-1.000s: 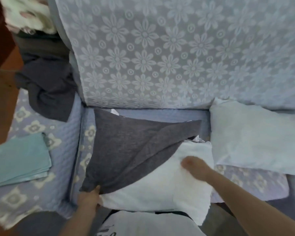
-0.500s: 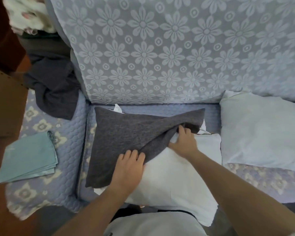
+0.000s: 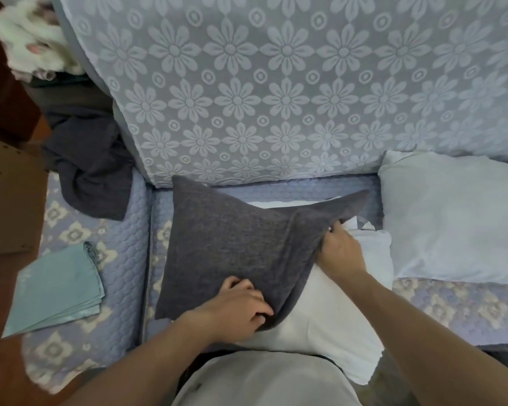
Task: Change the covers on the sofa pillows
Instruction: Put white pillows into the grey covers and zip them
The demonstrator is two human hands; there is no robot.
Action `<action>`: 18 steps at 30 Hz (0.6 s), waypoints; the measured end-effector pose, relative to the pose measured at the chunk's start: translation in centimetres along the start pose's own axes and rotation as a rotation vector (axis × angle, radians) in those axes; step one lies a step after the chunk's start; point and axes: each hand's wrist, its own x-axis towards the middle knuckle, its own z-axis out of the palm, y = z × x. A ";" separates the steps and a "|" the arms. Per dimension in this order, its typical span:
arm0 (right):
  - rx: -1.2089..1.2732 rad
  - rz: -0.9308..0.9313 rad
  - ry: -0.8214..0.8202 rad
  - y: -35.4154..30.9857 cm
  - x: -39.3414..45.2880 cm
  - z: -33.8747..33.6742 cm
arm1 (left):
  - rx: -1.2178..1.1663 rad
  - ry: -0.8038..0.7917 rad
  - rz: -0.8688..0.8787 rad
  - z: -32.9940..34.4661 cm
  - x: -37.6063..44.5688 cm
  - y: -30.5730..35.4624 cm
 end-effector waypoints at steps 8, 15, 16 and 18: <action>0.468 0.401 0.037 -4.3 -0.5 2.0 | 0.023 -0.186 -0.021 -1.3 1.3 -0.7; 1.337 0.897 -0.281 -6.1 1.8 -0.8 | 0.101 0.204 0.027 -3.0 1.5 -1.5; 1.278 0.865 -0.286 -6.0 1.5 -1.4 | 0.133 0.367 0.018 -2.7 1.6 -1.8; 1.030 0.799 -0.182 -5.2 -0.9 -2.6 | 0.053 0.549 -0.150 -3.3 2.0 -2.7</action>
